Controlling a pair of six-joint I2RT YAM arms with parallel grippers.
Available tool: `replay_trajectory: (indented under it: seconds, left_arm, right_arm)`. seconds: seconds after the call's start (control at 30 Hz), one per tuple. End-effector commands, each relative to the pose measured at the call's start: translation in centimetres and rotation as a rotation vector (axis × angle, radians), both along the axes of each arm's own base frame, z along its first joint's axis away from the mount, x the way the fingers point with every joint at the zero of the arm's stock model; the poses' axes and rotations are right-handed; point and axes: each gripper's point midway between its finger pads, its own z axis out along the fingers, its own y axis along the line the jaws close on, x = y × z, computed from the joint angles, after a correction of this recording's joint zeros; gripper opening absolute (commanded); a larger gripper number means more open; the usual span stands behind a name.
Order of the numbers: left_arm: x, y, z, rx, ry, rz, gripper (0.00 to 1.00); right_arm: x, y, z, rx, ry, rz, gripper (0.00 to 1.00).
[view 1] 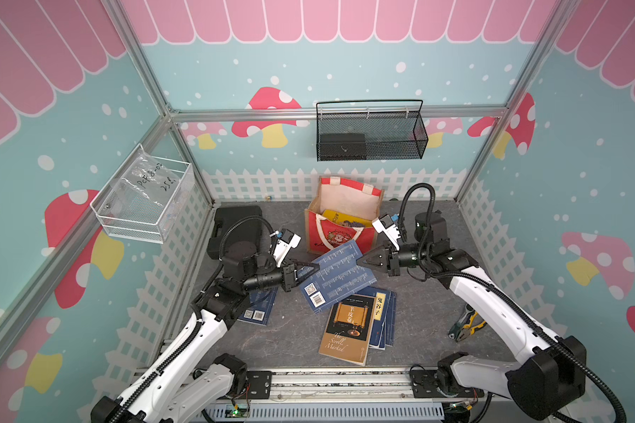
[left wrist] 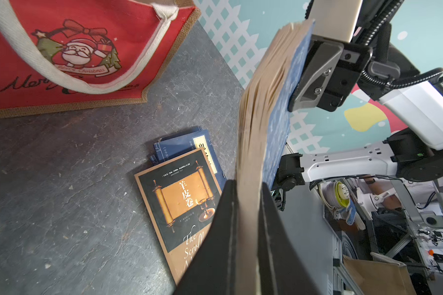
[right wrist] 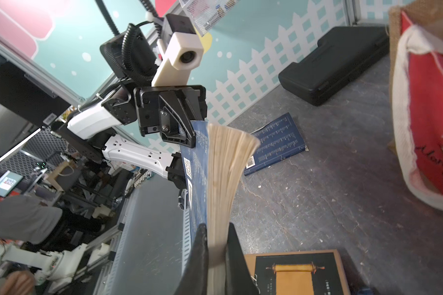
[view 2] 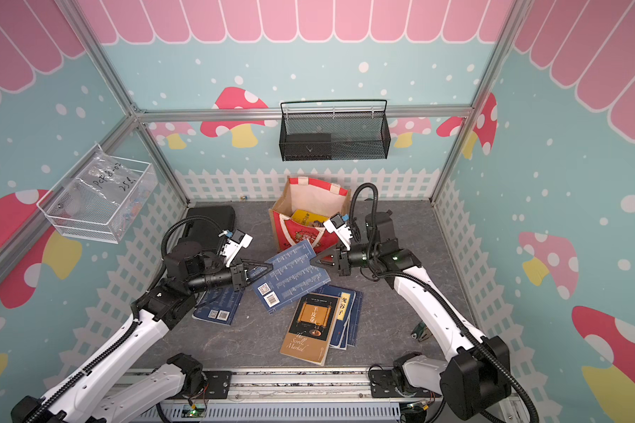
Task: Put the books into the canvas bag
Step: Pick up the book from the book, then place the book in the canvas bag.
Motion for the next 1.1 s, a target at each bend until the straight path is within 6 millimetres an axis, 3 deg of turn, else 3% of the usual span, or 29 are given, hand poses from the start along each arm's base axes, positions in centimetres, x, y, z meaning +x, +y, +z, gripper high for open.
replay_trajectory:
  seconds: [0.0,0.07,0.2,0.33,0.5,0.63,0.8,0.9,1.07]
  left_arm:
    - [-0.2,0.6,1.6,0.016,-0.056,0.021,0.65]
    - [-0.2,1.1,1.2,0.046,-0.051,0.047,0.79]
    - [-0.5,2.6,0.5,0.113,-0.063,0.118,0.92]
    - [-1.0,4.0,-0.5,0.169,-0.062,0.175,0.99]
    - [-1.5,4.5,-0.7,0.163,-0.05,0.197,0.99]
    - [-1.3,4.5,-0.5,0.17,-0.063,0.204,0.99]
    - [-1.1,4.5,-0.5,0.175,-0.064,0.204,0.99]
    - [-1.0,4.5,-0.4,0.176,-0.067,0.203,0.99]
    - [-0.8,4.6,-0.4,0.169,-0.065,0.204,0.99]
  right_arm:
    - [0.3,0.0,3.6,0.058,-0.084,-0.021,0.0]
    - [1.6,-0.1,4.5,0.054,-0.089,-0.079,0.0]
    - [6.0,-0.7,6.3,0.049,-0.094,-0.235,0.0]
    - [11.3,-2.7,7.8,0.073,-0.07,-0.417,0.0]
    - [17.9,-5.9,9.1,0.08,-0.051,-0.675,0.0]
    - [22.0,-7.3,8.3,0.053,-0.019,-0.811,0.0]
    - [25.1,-7.2,5.3,0.011,0.06,-0.859,0.0]
    - [26.0,-7.0,3.0,-0.006,0.117,-0.874,0.0]
    - [26.2,-4.7,0.9,-0.033,0.154,-0.867,0.0]
